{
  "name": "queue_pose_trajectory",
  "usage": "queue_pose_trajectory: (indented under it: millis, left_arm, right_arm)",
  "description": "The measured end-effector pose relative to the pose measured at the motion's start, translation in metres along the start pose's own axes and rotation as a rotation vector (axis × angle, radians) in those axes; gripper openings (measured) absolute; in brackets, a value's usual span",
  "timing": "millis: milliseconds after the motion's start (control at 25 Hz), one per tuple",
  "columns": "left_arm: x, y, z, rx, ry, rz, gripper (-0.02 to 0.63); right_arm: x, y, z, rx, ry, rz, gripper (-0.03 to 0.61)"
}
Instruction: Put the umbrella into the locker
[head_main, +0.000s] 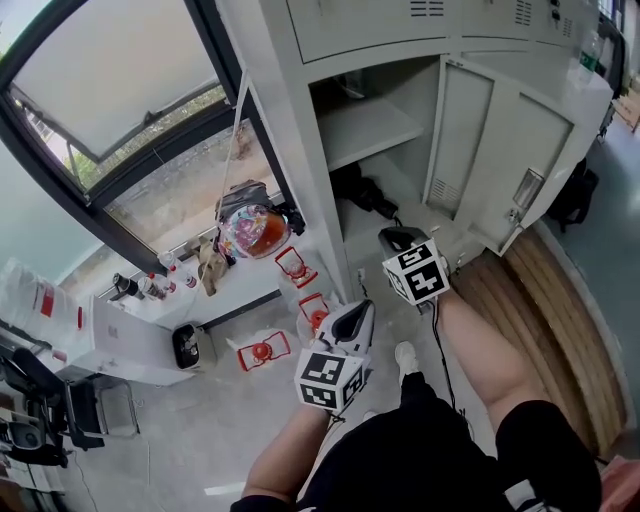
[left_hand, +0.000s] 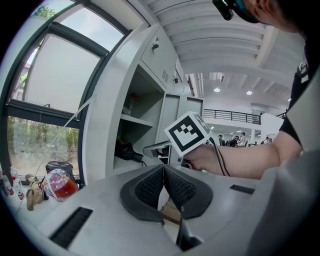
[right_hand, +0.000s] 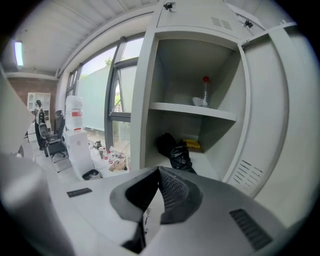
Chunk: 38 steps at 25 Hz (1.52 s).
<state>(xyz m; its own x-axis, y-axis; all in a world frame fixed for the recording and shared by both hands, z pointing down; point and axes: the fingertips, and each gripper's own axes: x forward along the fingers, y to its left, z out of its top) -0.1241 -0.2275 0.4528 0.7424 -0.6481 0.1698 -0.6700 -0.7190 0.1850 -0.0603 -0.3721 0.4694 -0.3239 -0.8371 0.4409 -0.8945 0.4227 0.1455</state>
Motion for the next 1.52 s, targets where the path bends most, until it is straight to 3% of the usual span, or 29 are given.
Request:
queue_pose_trajectory:
  millis: [240, 520, 1040, 1520]
  left_arm:
    - [-0.014, -0.019, -0.002, 0.007, -0.005, -0.021, 0.015]
    - [-0.024, -0.035, 0.005, 0.086, -0.017, -0.005, 0.015]
    - [-0.020, -0.065, -0.004, -0.006, -0.041, 0.120, 0.015]
    - [-0.006, -0.126, -0.023, -0.034, -0.019, 0.166, 0.015]
  right_arm:
    - [-0.039, 0.025, -0.012, 0.026, -0.010, 0.018, 0.054]
    - [-0.077, 0.046, -0.008, 0.054, -0.068, 0.062, 0.054]
    - [-0.146, 0.045, -0.038, 0.105, -0.112, 0.174, 0.054]
    - [-0.203, 0.029, -0.076, 0.131, -0.115, 0.252, 0.054]
